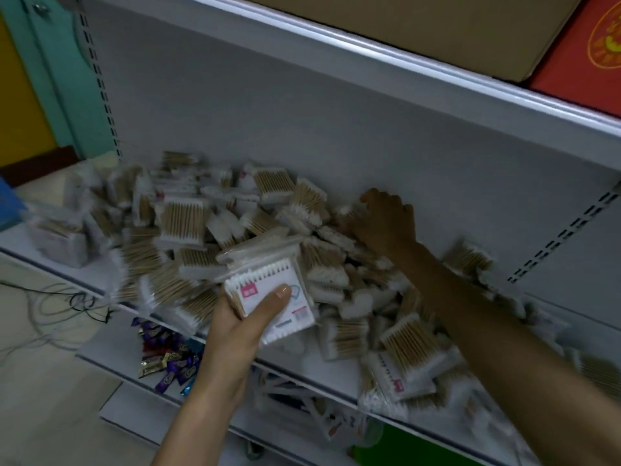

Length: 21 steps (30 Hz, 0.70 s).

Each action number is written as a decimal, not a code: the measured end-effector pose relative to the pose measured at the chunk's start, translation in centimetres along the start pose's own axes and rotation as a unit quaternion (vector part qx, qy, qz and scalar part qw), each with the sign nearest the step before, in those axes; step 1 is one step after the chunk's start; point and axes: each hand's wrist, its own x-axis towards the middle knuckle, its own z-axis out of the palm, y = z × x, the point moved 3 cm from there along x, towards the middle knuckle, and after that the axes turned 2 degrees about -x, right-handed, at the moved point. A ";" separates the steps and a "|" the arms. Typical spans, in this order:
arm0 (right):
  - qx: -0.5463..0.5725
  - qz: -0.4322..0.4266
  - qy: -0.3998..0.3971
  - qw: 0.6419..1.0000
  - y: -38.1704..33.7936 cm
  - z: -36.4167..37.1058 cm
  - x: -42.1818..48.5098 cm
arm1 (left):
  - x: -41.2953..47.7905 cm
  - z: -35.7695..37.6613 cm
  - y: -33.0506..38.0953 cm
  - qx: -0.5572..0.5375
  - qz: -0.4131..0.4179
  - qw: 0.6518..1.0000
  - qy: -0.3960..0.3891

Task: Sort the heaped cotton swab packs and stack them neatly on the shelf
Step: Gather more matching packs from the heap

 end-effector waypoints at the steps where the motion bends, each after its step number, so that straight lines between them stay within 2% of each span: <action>1: -0.048 -0.014 -0.012 0.999 0.4 0.6 0.5 | -0.1 -0.1 0.0 -0.012 -0.005 1.000 0.001; 3: -0.091 -0.048 0.005 0.995 0.8 0.8 0.6 | -0.2 -0.1 0.0 -0.047 -0.014 0.999 -0.008; 4: -0.060 -0.058 0.031 0.996 1.0 0.4 0.3 | -0.2 -0.1 0.0 -0.059 -0.017 0.998 -0.013; 7: 0.175 -0.045 0.084 0.980 0.8 -2.1 -1.7 | 0.1 0.3 0.2 -0.082 -0.021 0.996 -0.023; 9: 0.365 0.017 0.029 0.930 0.3 -3.7 -3.7 | 0.3 1.0 0.2 -0.077 -0.028 0.996 -0.034; 10: 0.448 0.052 -0.012 0.892 0.0 -4.2 -4.7 | 0.4 1.4 0.2 -0.067 -0.032 0.997 -0.036; 12: 0.553 0.113 -0.077 0.822 0.0 -4.9 -6.8 | 0.5 2.2 -0.1 -0.053 -0.036 0.997 -0.040; 15: 0.590 0.113 -0.123 0.790 0.2 -6.3 -9.6 | 0.5 3.1 -0.2 -0.025 -0.031 0.999 -0.021; 19: 0.556 0.109 -0.088 0.819 1.6 -7.8 -12.0 | 0.3 3.7 -0.3 0.001 -0.020 0.999 -0.031; 21: 0.578 0.139 -0.055 0.802 2.5 -8.1 -12.6 | 0.1 3.8 -0.4 -0.008 -0.028 0.998 -0.047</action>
